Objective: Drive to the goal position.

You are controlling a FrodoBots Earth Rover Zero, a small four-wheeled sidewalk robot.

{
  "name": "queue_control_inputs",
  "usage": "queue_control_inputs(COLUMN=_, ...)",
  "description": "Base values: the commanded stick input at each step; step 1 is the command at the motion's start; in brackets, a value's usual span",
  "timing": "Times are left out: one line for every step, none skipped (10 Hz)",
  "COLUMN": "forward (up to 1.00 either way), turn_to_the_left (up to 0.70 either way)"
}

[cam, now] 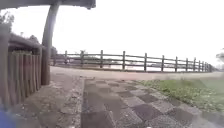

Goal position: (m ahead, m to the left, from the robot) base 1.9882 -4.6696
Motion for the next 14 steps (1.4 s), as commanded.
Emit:
queue_control_inputs(forward=0.00, turn_to_the_left=-0.43)
queue_control_inputs(forward=0.01, turn_to_the_left=-0.38)
queue_control_inputs(forward=0.70, turn_to_the_left=0.19)
queue_control_inputs(forward=0.70, turn_to_the_left=0.18)
queue_control_inputs(forward=0.70, turn_to_the_left=0.01)
queue_control_inputs(forward=0.70, turn_to_the_left=0.00)
queue_control_inputs(forward=0.70, turn_to_the_left=0.00)
queue_control_inputs(forward=0.70, turn_to_the_left=0.00)
queue_control_inputs(forward=0.70, turn_to_the_left=0.00)
queue_control_inputs(forward=0.70, turn_to_the_left=0.00)
queue_control_inputs(forward=0.70, turn_to_the_left=0.00)
queue_control_inputs(forward=0.70, turn_to_the_left=0.00)
queue_control_inputs(forward=0.70, turn_to_the_left=0.00)
queue_control_inputs(forward=0.70, turn_to_the_left=0.00)
